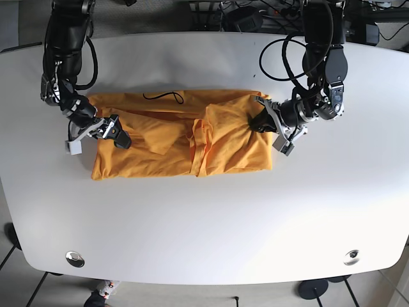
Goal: Fold the T-shirt properly
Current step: 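Fold the shirt end held by the right gripper toward the left gripper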
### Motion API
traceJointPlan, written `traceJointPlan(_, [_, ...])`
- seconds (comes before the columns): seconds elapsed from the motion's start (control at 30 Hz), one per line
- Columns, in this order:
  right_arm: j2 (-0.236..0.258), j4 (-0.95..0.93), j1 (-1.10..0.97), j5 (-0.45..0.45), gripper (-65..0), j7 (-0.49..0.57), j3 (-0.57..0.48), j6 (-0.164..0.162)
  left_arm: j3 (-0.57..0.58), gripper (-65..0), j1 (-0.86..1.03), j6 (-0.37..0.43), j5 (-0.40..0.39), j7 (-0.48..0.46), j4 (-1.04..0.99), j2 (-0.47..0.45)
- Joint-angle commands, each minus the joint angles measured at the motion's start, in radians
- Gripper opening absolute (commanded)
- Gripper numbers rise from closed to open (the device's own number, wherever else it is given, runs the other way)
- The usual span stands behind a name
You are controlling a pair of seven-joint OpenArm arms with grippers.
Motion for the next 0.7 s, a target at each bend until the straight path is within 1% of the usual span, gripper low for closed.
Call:
traceJointPlan(0.03, [0.008,0.019,0.001,-0.037,-15.2,-0.046,-0.013,-0.02,-0.004,-64.0,-0.013,-0.007,-0.008,-0.012,0.018,-0.008])
traceJointPlan(0.07, [0.008,0.017,0.006,-0.037,-17.4,-0.046,-0.011,-0.02,-0.004,-64.0,-0.013,-0.007,-0.01,-0.012,0.019,-0.008])
traceJointPlan(0.1, [0.008,0.017,0.007,-0.037,-22.8,-0.044,-0.011,-0.02,-0.004,-64.0,-0.013,-0.007,-0.01,-0.012,0.019,-0.008])
traceJointPlan(0.13, [0.008,0.016,0.007,-0.037,-31.1,-0.038,-0.011,-0.02,-0.004,-64.0,-0.013,-0.007,-0.01,-0.012,0.019,-0.008])
traceJointPlan(0.17, [0.009,0.017,0.007,-0.037,-41.5,-0.026,-0.015,-0.02,-0.004,-64.0,-0.013,-0.007,-0.01,-0.012,0.019,-0.008])
traceJointPlan(0.2, [0.014,0.017,0.009,-0.037,-58.5,-0.012,-0.018,-0.02,-0.004,-64.0,-0.013,-0.007,-0.008,-0.012,0.019,-0.008])
traceJointPlan(0.23, [0.015,0.017,0.009,-0.037,-64.5,-0.009,-0.018,-0.02,-0.004,-64.0,-0.013,-0.007,-0.01,-0.012,0.019,-0.008])
traceJointPlan(0.27, [0.015,0.023,0.009,-0.037,-60.7,-0.009,-0.013,-0.02,-0.004,-64.0,-0.013,-0.007,-0.01,-0.012,0.016,-0.008])
traceJointPlan(0.33, [0.023,0.118,-0.01,-0.037,-63.4,-0.012,-0.011,-0.026,-0.001,-64.0,-0.013,-0.007,-0.01,-0.011,0.016,-0.005])
traceJointPlan(0.37, [0.032,0.168,-0.033,-0.037,-63.1,-0.012,-0.013,-0.05,-0.001,-64.0,-0.013,-0.007,-0.01,-0.011,0.016,-0.004])
traceJointPlan(0.4, [0.032,0.227,-0.052,-0.037,-63.1,-0.012,-0.015,-0.093,-0.001,-64.0,-0.013,-0.007,-0.008,-0.011,0.016,-0.002])
traceJointPlan(0.43, [0.037,0.323,-0.076,-0.035,-63.1,-0.014,-0.016,-0.165,0.0,-64.0,-0.013,-0.007,-0.01,-0.009,0.016,-0.002])
traceJointPlan(0.5, [0.037,0.476,-0.111,-0.035,-63.1,-0.047,-0.018,-0.241,0.0,-64.0,-0.012,-0.007,-0.01,-0.009,0.013,-0.001])
traceJointPlan(0.53, [0.037,0.531,-0.117,-0.035,-63.1,-0.066,-0.018,-0.254,0.0,-64.0,-0.012,-0.007,-0.01,-0.009,0.013,-0.001])
traceJointPlan(0.6, [0.032,0.632,-0.12,-0.035,-63.1,-0.109,-0.019,-0.268,0.002,-64.0,-0.012,-0.007,-0.01,-0.009,0.013,0.002])
traceJointPlan(0.63, [0.031,0.692,-0.118,-0.035,-63.1,-0.133,-0.021,-0.274,0.002,-64.0,-0.012,-0.007,-0.005,-0.009,0.013,0.019])
traceJointPlan(0.7, [0.028,0.78,-0.114,-0.037,-63.1,-0.162,-0.039,-0.276,0.002,-64.0,-0.012,-0.007,-0.003,-0.009,0.013,0.028])
